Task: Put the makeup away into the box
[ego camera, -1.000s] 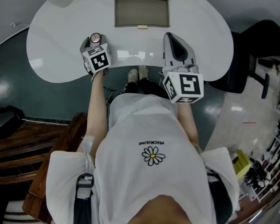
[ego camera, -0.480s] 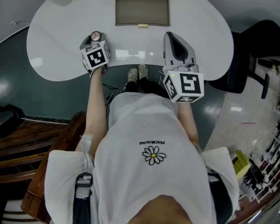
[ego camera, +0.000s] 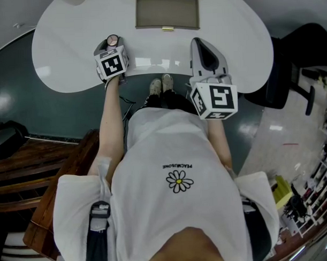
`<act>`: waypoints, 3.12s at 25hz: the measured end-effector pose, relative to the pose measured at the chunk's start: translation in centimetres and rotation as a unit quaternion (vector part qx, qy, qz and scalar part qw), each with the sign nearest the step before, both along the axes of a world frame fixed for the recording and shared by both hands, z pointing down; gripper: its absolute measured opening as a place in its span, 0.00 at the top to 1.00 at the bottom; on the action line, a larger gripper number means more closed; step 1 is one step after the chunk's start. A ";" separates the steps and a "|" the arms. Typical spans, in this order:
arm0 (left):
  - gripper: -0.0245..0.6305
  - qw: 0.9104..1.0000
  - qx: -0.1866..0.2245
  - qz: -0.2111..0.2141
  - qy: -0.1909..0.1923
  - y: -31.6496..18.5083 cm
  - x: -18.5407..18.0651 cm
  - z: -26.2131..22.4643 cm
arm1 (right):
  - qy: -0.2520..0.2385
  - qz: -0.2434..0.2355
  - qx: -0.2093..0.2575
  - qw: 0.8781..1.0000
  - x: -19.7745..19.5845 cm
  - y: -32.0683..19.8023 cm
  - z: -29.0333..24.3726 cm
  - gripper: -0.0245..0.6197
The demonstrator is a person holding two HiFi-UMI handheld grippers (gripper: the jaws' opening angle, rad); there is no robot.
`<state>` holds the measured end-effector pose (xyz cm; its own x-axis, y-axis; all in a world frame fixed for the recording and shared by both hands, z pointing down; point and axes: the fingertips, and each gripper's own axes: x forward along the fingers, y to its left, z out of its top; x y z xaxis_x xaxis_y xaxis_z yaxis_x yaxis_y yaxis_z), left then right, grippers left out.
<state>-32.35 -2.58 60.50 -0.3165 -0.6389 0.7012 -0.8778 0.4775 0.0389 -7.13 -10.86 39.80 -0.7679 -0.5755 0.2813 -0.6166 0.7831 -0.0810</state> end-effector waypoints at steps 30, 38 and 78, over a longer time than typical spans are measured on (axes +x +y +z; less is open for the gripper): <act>0.61 0.940 0.292 0.113 -0.139 -5.7 10.9 -27.8 | -0.050 0.018 0.056 0.997 0.1 -1.3 -5.7 0.92; 0.61 0.923 0.325 0.109 -0.173 -3.3 12.9 -29.1 | -0.054 0.021 0.076 0.995 0.2 -1.5 -6.8 0.92; 0.61 0.849 -0.003 0.528 -0.018 -19.7 20.4 -6.6 | -0.039 0.109 -0.010 0.993 6.7 -5.5 -1.1 0.92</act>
<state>-11.98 -22.24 53.88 0.4096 -0.5766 0.7070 -0.8173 -0.5762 0.0036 -0.40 -16.34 38.68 -0.6451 -0.7260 0.2383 -0.7630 0.6289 -0.1497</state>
